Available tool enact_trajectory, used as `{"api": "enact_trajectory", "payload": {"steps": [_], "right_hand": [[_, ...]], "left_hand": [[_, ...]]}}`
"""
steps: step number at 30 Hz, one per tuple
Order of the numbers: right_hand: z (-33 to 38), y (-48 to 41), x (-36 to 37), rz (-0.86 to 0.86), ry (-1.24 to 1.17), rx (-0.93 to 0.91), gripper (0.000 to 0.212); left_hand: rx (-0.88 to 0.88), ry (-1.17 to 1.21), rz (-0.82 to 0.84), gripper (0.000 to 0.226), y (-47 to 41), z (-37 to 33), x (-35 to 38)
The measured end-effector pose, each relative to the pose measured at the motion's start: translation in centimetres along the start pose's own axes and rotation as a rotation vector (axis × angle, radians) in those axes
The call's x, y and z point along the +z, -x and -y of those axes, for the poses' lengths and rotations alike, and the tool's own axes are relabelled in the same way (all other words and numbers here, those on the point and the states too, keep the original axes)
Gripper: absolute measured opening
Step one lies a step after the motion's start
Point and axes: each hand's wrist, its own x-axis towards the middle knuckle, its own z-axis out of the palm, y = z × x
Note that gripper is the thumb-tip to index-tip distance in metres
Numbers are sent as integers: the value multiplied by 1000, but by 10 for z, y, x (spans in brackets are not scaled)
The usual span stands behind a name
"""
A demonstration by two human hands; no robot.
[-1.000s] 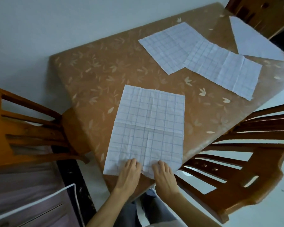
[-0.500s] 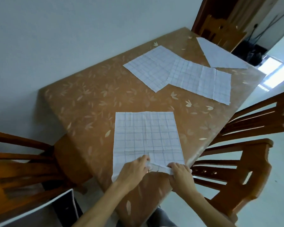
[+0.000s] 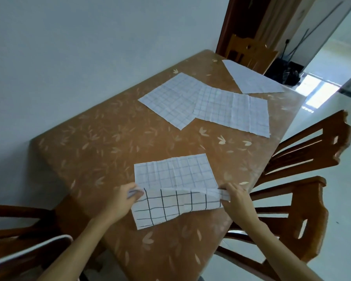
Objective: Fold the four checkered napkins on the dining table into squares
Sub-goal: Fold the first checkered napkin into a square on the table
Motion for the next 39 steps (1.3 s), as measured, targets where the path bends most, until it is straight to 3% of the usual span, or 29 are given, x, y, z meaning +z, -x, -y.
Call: {"api": "enact_trajectory", "payload": {"steps": [3, 8, 12, 16, 18, 21, 25, 29, 33, 39], "right_hand": [[-4, -42, -4, 32, -71, 26, 24], [-2, -117, 4, 49, -267, 125, 12], [-9, -167, 27, 129, -324, 226, 10], [-15, -196, 55, 236, -300, 307, 35], [-19, -203, 67, 280, -273, 316, 48], [-29, -202, 85, 308, -188, 335, 63], [-40, -190, 97, 318, -109, 354, 73], [-43, -168, 101, 209, 143, 109, 76], [-25, -148, 121, 248, 258, -199, 73], [2, -124, 163, 429, 225, -441, 65]], "left_hand": [[-42, 101, -132, 25, -24, -3, -4], [-147, 165, -313, 15, -69, -12, -2], [-269, 125, -359, 12, -107, -8, 6], [-420, 37, -339, 18, -134, 14, 21], [-455, 13, -312, 36, -139, 22, 32], [-478, -241, -225, 54, -140, 29, 50], [-353, -641, -162, 69, -133, 27, 73], [-81, -767, -57, 85, -126, 25, 98], [171, -711, 17, 70, -123, 4, 128], [159, -764, 112, 70, -109, 4, 161]]}}
